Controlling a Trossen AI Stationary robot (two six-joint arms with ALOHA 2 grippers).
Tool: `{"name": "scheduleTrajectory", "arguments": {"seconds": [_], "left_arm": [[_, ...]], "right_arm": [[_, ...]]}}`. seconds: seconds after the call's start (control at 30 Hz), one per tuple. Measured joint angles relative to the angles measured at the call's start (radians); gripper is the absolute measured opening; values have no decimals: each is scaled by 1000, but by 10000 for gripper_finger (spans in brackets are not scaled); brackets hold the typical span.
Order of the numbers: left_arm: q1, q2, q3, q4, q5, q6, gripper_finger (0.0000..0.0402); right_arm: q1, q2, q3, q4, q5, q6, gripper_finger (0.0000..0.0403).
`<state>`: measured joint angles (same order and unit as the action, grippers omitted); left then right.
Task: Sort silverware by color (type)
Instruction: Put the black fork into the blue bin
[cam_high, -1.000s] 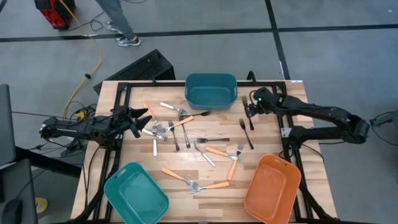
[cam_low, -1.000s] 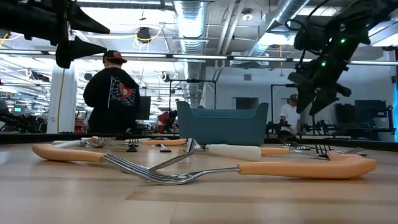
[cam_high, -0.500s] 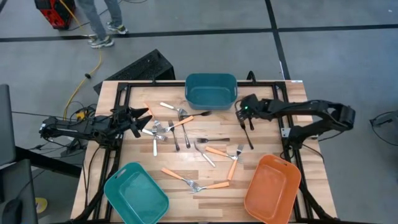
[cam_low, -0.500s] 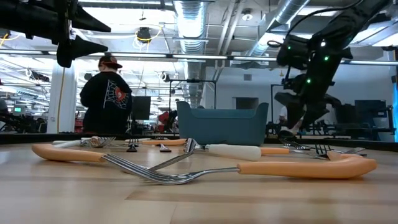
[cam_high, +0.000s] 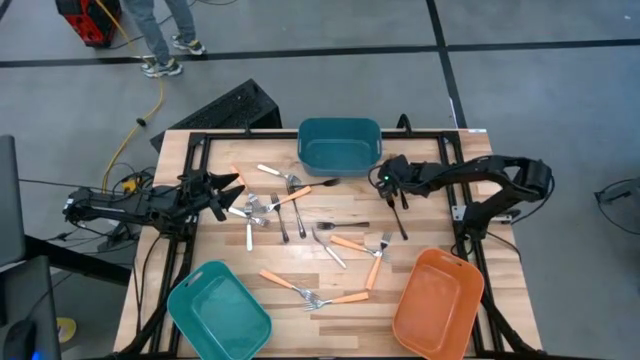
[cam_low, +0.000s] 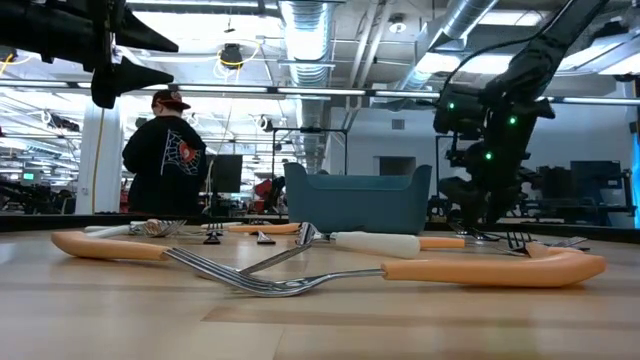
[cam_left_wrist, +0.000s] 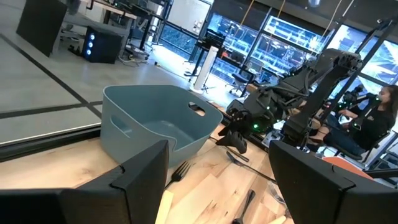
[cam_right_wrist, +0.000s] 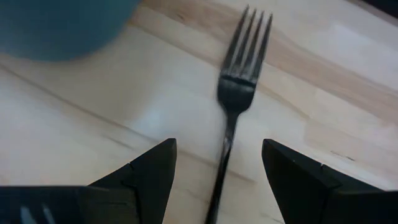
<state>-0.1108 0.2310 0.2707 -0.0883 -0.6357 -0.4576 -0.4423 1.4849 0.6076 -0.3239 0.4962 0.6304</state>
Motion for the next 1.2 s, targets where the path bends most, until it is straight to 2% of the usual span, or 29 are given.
{"name": "scheduleTrajectory", "arguments": {"seconds": [0.23,0.43,1.2], "left_arm": [[0,0,0,-1,0,0,261],[0,0,0,0,-5,0,261],[0,0,0,-2,-26,-10,261]], "right_arm": [[-17,16,-61,117,-8,1,264],[-69,10,-170,297,-82,-2,243],[-57,3,-183,284,-57,26,116]]}}
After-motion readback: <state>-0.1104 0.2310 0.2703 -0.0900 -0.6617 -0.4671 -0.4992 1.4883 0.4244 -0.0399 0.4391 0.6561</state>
